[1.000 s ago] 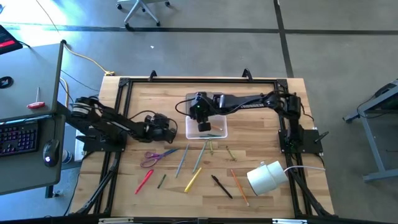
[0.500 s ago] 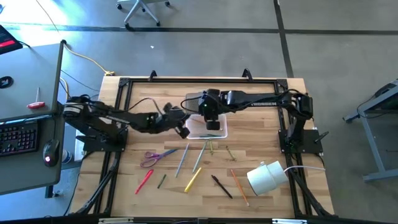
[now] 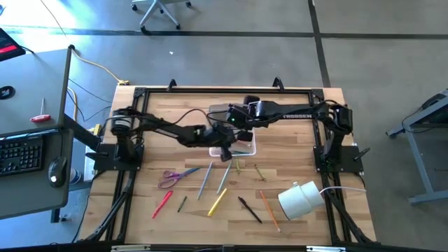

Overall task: Pick & place school supplies into a supply box
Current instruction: Put the top black pen into the black supply box, then put the purple scissors into the black supply box

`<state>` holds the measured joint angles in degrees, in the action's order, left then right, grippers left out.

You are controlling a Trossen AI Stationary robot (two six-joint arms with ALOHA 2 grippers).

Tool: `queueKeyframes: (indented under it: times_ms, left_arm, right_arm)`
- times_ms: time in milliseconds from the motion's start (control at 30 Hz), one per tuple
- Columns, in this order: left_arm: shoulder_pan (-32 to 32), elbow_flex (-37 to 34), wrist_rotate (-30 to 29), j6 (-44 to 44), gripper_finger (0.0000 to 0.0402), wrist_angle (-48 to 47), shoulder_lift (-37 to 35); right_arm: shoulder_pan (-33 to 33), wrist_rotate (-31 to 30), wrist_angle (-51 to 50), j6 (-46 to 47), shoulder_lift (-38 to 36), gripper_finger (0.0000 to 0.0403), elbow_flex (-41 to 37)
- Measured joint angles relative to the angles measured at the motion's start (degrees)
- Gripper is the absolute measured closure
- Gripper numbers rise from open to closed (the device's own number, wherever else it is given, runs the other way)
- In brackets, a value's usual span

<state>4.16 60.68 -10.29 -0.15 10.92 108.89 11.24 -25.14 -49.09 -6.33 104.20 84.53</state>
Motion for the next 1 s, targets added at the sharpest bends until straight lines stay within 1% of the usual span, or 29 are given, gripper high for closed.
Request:
queueKeyframes:
  times_ms: [133,233,467,600,700,833,900,1000]
  left_arm:
    - [0.01,3.97,3.38,2.09,0.0315,-0.95,3.66]
    - [0.07,5.53,4.44,2.63,0.0299,-3.15,4.57]
    - [-0.02,5.85,3.24,4.46,0.0261,-5.18,4.87]
    - [-0.04,5.82,4.52,4.71,0.0255,-8.62,2.1]
    - [-0.06,5.82,3.81,4.73,0.026,-15.19,-1.96]
    - [-0.08,5.81,-1.03,4.3,0.0271,-26.04,-8.01]
    - [-0.04,5.85,-2.4,2.88,0.0273,-33.44,-11.24]
    - [-0.48,5.85,-2.11,-1.01,0.0275,-43.68,-15.29]
  right_arm:
    - [-0.01,-0.29,-2.18,-1.43,0.0,0.0281,-0.19]
    - [-0.01,-0.52,-2.93,-2.09,0.04,0.0281,-0.22]
    - [-0.01,-0.33,-4.33,-1.03,0.02,0.0281,0.0]
    - [-0.01,-1.19,-5.41,-0.94,0.02,0.0281,0.0]
    - [-0.01,-1.4,-5.59,-1.19,0.02,0.0281,0.0]
    - [0.0,-1.47,-5.79,-1.38,0.02,0.0281,0.0]
    - [0.01,-1.4,-5.54,-1.4,0.02,0.0281,0.0]
    - [0.01,-1.38,-5.12,-1.56,0.02,0.0281,0.0]
